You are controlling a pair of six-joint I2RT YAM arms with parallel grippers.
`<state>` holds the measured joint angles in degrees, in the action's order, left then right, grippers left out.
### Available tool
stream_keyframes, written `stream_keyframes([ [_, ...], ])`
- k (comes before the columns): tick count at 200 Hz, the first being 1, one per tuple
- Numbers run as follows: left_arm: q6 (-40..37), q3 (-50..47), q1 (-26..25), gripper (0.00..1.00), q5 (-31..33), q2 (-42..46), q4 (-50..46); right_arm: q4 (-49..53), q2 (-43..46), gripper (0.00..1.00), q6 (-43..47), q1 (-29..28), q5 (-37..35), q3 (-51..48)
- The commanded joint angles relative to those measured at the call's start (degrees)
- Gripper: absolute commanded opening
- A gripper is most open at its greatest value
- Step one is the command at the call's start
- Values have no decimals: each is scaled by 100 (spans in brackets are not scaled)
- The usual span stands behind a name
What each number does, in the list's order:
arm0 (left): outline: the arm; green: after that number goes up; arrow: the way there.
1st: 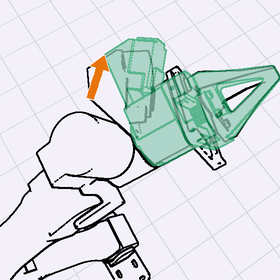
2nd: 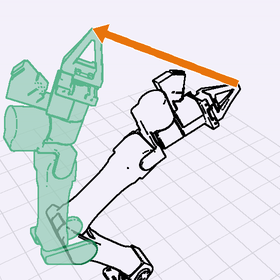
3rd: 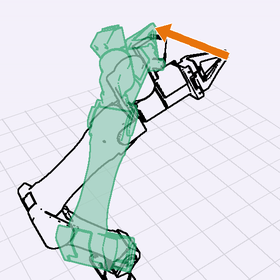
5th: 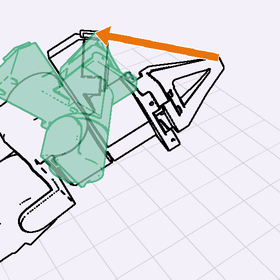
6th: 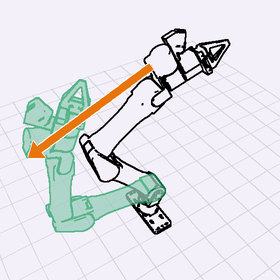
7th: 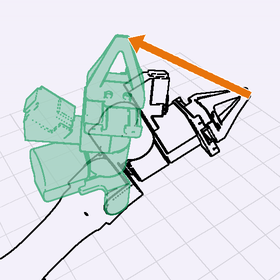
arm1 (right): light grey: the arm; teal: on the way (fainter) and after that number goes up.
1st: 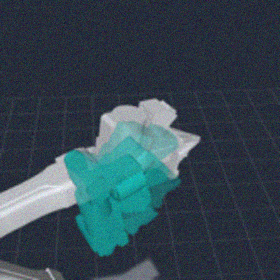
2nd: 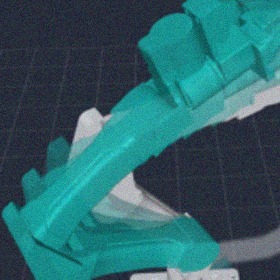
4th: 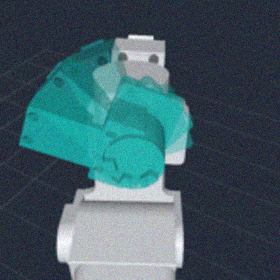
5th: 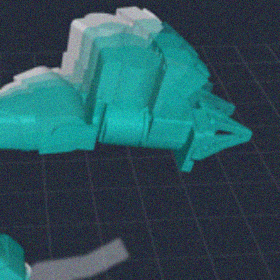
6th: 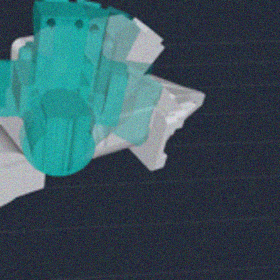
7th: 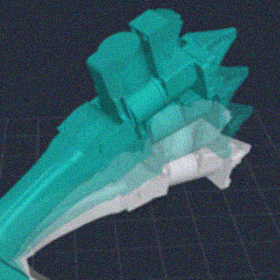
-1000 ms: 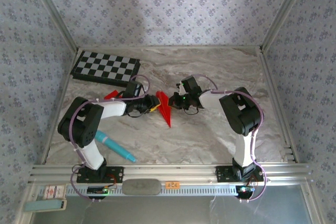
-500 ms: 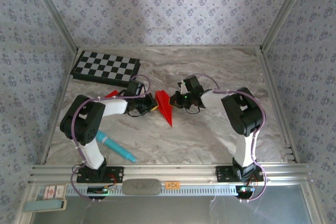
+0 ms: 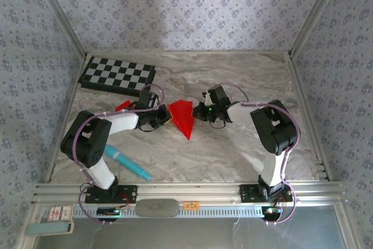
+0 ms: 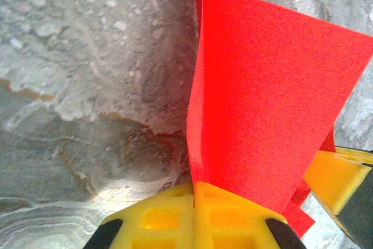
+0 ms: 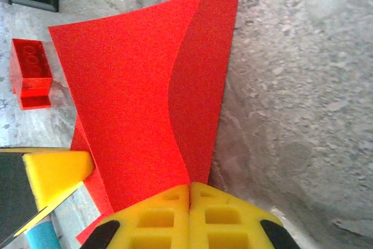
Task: Fold a paper plane with a square sheet of paper (pick it up from the middle)
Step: Move a paper plane to the center of the table.
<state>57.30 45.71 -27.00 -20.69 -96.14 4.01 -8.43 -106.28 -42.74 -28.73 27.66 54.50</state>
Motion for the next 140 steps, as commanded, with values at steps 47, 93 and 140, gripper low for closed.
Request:
stream_keyframes([
  [47, 80, -7, 44, 0, 320, -85, -269, -151, 10, 2, -201, 43, -248, -227],
  [93, 80, 60, 40, 9, 168, -14, -278, -268, -104, 3, -295, 25, -55, -203],
  [140, 36, 121, -74, 30, 84, 543, -451, -308, -139, 3, -329, -36, 97, -76],
])
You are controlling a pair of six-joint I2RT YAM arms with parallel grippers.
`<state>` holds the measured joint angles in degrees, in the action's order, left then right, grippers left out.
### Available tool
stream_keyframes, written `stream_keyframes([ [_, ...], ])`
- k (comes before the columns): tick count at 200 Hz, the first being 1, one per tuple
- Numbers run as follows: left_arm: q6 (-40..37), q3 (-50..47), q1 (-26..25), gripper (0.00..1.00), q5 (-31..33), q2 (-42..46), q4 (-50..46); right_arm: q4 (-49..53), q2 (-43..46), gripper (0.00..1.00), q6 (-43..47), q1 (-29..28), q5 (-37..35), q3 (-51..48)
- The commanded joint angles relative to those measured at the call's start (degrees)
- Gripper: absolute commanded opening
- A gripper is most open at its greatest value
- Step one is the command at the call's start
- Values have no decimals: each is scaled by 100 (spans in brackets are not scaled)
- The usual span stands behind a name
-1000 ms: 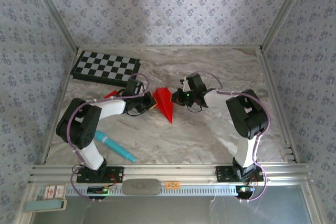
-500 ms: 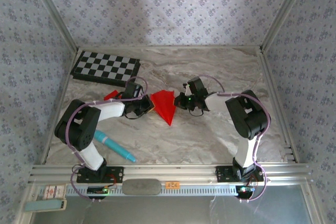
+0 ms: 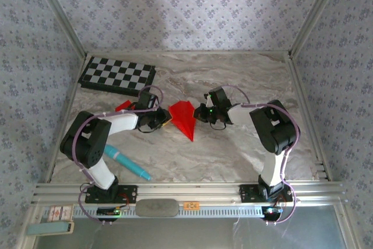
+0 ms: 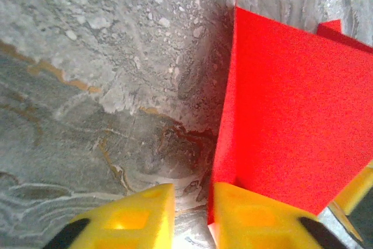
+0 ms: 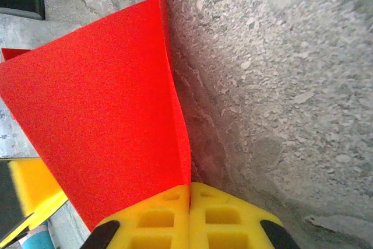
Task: Fold a paper plane with a square sheet of paper (pick it up from the middle)
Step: Move a paper plane to the center of the table.
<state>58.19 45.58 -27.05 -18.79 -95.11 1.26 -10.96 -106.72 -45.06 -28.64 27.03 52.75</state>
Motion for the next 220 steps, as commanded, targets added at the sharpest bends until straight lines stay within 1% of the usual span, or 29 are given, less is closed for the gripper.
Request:
stream_keyframes([
  [1, -54, 126, -80, 30, -111, 449, -173, -59, -95, 3, -98, -45, 161, 97],
  [13, -45, 118, -166, 33, -176, 520, -162, -71, -103, 3, -106, -54, 166, 109],
  [44, 3, 118, -451, 36, -240, 507, -136, -81, -121, 3, -109, -62, 171, 112],
  [145, 383, 247, -819, 37, -677, -113, 339, -74, -106, 3, -141, -54, 217, 137],
  [187, 426, 320, -962, 36, -627, -148, 350, -50, -36, 3, -155, -67, 259, 156],
  [220, 413, 421, -1075, 39, -559, -276, 276, -41, 40, 3, -226, -69, 319, 156],
])
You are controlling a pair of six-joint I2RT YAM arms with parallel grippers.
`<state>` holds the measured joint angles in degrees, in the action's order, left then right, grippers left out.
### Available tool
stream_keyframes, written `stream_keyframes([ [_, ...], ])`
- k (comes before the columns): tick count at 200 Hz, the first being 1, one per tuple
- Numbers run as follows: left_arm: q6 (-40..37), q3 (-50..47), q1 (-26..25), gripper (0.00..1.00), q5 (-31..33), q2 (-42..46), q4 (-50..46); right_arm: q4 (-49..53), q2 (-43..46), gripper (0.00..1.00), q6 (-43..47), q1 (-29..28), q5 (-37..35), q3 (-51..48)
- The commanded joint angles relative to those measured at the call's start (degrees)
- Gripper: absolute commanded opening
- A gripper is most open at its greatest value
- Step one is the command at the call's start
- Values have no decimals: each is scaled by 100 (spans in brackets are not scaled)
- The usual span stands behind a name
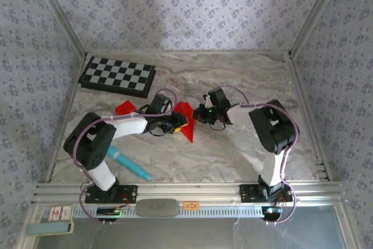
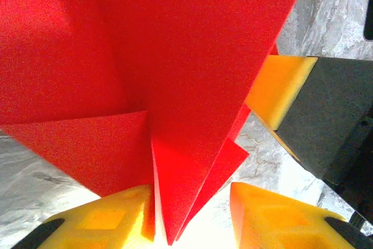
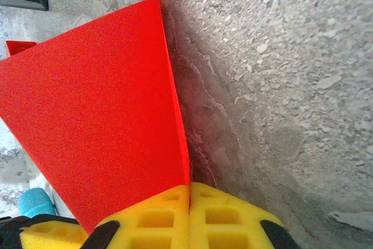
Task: Fold a paper plane with a square sheet of paper (pick it up from the middle)
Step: Move a paper plane to the center of the table.
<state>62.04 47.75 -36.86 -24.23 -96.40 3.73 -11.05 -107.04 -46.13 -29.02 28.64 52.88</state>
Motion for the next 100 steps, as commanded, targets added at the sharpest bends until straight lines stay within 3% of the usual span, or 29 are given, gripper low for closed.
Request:
stream_keyframes([
  [1, 23, 211, -102, 40, -13, -149, 26, -31, 80, 3, -122, -33, 158, 143],
  [58, -205, 468, -238, 46, 85, -334, -285, 102, 300, 3, -227, -120, 151, 197],
  [87, -297, 534, -252, 46, 84, -397, -372, 142, 299, 3, -244, -149, 152, 244],
  [100, -307, 559, -260, 40, 122, -423, -431, 164, 290, 3, -254, -152, 152, 266],
])
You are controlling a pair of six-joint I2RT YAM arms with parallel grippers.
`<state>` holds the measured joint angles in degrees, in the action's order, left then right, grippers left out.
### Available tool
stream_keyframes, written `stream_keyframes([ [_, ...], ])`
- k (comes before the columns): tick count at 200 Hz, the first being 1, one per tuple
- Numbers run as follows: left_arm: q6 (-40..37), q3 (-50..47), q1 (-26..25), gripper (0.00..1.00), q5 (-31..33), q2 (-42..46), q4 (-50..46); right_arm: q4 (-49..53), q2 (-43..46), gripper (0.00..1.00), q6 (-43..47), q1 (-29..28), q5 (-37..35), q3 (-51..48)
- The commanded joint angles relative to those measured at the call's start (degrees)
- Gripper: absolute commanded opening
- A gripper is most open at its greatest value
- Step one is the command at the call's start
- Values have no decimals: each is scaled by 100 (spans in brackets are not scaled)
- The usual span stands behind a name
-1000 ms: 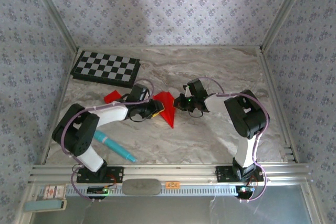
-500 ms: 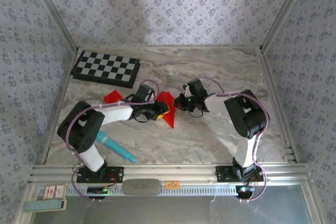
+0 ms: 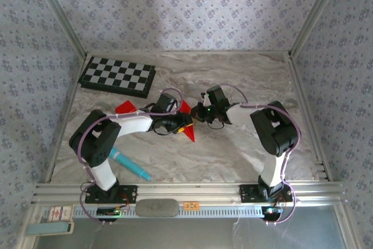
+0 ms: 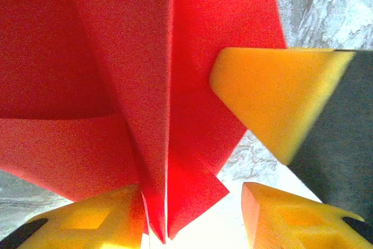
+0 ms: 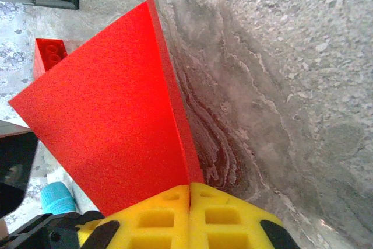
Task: Fold a paper plane with a square sheet of paper (pick it up from the middle)
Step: Move a paper plane to the center of the table.
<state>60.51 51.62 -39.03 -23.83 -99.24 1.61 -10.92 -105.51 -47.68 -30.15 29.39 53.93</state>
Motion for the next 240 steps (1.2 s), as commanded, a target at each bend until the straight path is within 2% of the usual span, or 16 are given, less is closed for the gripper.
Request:
stream_keyframes([
  [1, -154, 173, -44, 40, 90, -139, -229, 151, 137, 3, -95, -37, 73, 161],
  [71, -92, 278, -44, 26, 672, -104, -702, 248, 114, 3, -60, -70, 41, 210],
  [113, -31, 348, -44, 22, 696, -218, -662, 248, 68, 4, -57, -92, 76, 224],
  [156, -198, 525, -36, 6, 739, -255, -884, 293, 139, 7, -20, -74, 42, 214],
  [173, -435, 701, -30, 2, 879, -237, -1269, 435, 285, 17, 119, -14, -106, 191],
  [212, -1543, 1705, -23, 0, 1670, -359, -2995, 936, 1072, 51, 805, 322, -1017, -67],
  [240, -2272, 2582, -13, 0, 2196, -813, -3949, 1242, 1669, 64, 1375, 524, -1742, -278],
])
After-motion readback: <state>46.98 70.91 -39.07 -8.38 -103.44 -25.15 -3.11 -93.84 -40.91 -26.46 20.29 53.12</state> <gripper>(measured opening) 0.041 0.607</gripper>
